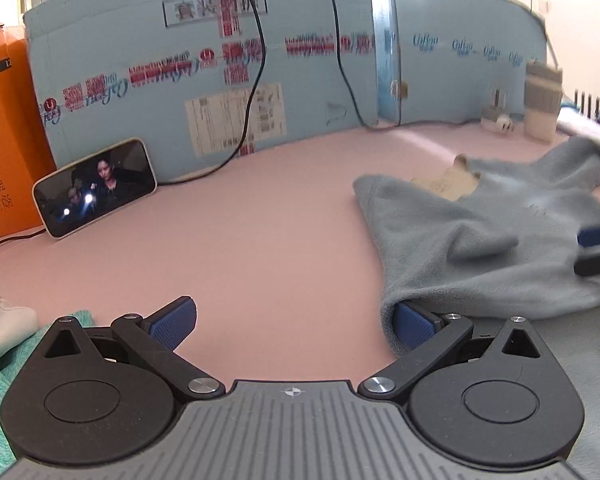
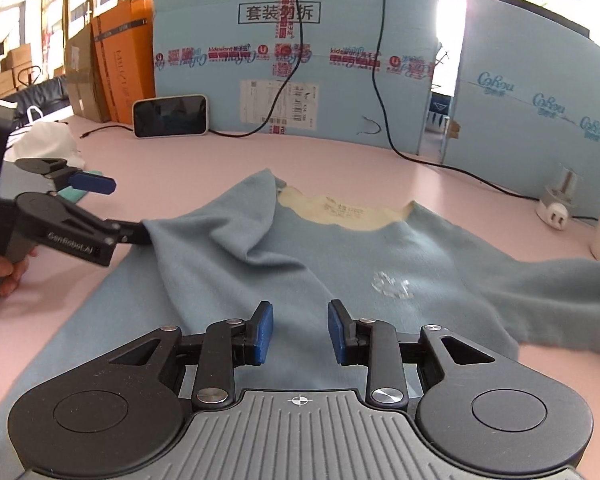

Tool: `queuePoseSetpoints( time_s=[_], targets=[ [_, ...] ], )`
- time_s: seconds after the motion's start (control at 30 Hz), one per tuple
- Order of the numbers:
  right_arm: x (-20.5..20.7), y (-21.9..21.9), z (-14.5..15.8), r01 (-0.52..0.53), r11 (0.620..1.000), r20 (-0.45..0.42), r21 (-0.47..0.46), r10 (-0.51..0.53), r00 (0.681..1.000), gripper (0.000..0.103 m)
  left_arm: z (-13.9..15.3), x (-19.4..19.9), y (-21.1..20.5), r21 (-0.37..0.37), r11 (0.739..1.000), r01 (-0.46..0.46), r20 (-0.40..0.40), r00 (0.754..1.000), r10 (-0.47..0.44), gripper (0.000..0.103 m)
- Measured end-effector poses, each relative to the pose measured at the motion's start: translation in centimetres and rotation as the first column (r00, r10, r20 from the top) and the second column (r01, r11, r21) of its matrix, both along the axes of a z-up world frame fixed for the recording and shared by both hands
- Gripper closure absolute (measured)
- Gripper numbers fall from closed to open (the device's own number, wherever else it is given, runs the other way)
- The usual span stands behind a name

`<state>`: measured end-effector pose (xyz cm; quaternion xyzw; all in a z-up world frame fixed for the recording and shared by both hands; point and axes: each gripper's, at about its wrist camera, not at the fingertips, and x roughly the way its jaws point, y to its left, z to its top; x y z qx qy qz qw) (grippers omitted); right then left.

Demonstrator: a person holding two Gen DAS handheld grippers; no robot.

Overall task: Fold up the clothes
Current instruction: 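Grasp the sweatshirt side edge with the right gripper, then fold the grasped sleeve across the sweatshirt body with the right gripper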

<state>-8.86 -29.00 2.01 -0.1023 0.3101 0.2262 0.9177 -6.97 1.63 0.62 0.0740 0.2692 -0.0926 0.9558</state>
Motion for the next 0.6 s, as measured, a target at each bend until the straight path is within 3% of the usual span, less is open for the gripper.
queuePoseSetpoints(
  time_s=[0.13, 0.37, 0.47, 0.6],
  targets=[
    [-1.4, -2.0, -0.2, 0.031, 0.999, -0.017, 0.019, -0.031, 0.999, 0.072, 1.1, -1.8, 0.1, -0.068, 0.998, 0.011, 0.047, 0.999, -0.007, 0.000],
    [-4.1, -4.5, 0.5, 0.012, 0.995, -0.033, 0.104, -0.009, 0.999, 0.070, 3.5, -3.8, -2.1, -0.083, 0.993, 0.084, 0.088, 0.993, -0.077, 0.000],
    [-5.2, -3.5, 0.4, -0.018, 1.000, -0.014, 0.002, 0.018, 1.000, 0.054, 4.5, -3.4, -3.5, -0.115, 0.982, 0.148, 0.083, 0.987, -0.139, 0.000],
    [-5.9, -2.3, -0.4, -0.028, 0.991, 0.047, -0.133, 0.035, 0.998, 0.054, 4.5, -1.4, -5.9, -0.157, 0.964, 0.217, 0.026, 0.976, -0.215, 0.000]
  ],
)
